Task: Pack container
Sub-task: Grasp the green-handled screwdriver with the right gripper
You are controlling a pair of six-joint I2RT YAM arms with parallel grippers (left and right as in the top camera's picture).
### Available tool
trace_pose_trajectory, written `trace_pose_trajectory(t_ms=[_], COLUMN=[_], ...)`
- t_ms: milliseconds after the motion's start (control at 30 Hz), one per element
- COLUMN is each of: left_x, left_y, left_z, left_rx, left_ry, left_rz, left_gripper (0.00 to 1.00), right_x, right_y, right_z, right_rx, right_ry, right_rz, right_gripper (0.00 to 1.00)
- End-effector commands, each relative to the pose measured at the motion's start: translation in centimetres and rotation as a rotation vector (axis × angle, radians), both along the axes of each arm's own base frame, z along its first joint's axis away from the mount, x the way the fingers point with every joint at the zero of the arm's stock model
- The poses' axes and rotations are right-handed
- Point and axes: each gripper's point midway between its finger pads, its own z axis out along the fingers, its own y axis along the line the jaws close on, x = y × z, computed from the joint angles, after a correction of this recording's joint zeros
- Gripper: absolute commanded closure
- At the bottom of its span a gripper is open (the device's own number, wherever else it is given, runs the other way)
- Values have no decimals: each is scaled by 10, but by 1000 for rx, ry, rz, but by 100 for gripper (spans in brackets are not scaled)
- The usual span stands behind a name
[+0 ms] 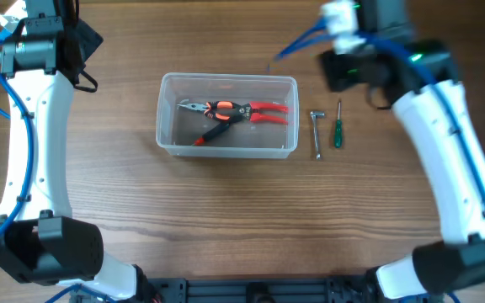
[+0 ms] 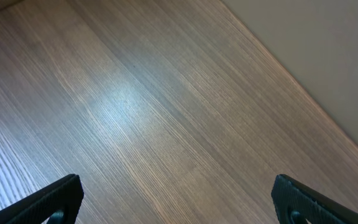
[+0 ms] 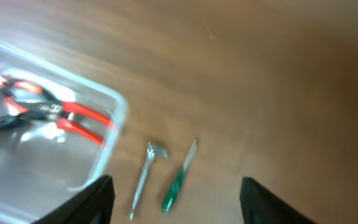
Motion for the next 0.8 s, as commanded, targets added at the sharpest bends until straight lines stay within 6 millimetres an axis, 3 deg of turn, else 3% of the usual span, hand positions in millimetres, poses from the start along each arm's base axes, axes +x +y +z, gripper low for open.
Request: trace_pose_trajectory(t_ms=[0, 133, 367, 500, 767], left_x=[-4, -4, -4, -4, -4], left_y=[2, 2, 2, 2, 2], left_z=[12, 12, 12, 12, 12], left_rx=[20, 20, 20, 20, 20], left_ry=[-19, -19, -19, -19, -19], left_rz=[-3, -2, -2, -2, -2], left_gripper=[0, 0, 0, 0, 0], right_x=[-10, -27, -55, -57, -52], right_y=[-35, -60, -53, -53, -52], right_z=[-66, -118, -181, -201, -238], right_rx=[198, 218, 197, 189, 185], right_ry=[240, 388, 554, 575, 588], right_rz=[-344, -526, -553, -554, -555], right_gripper=[40, 40, 41, 41, 59])
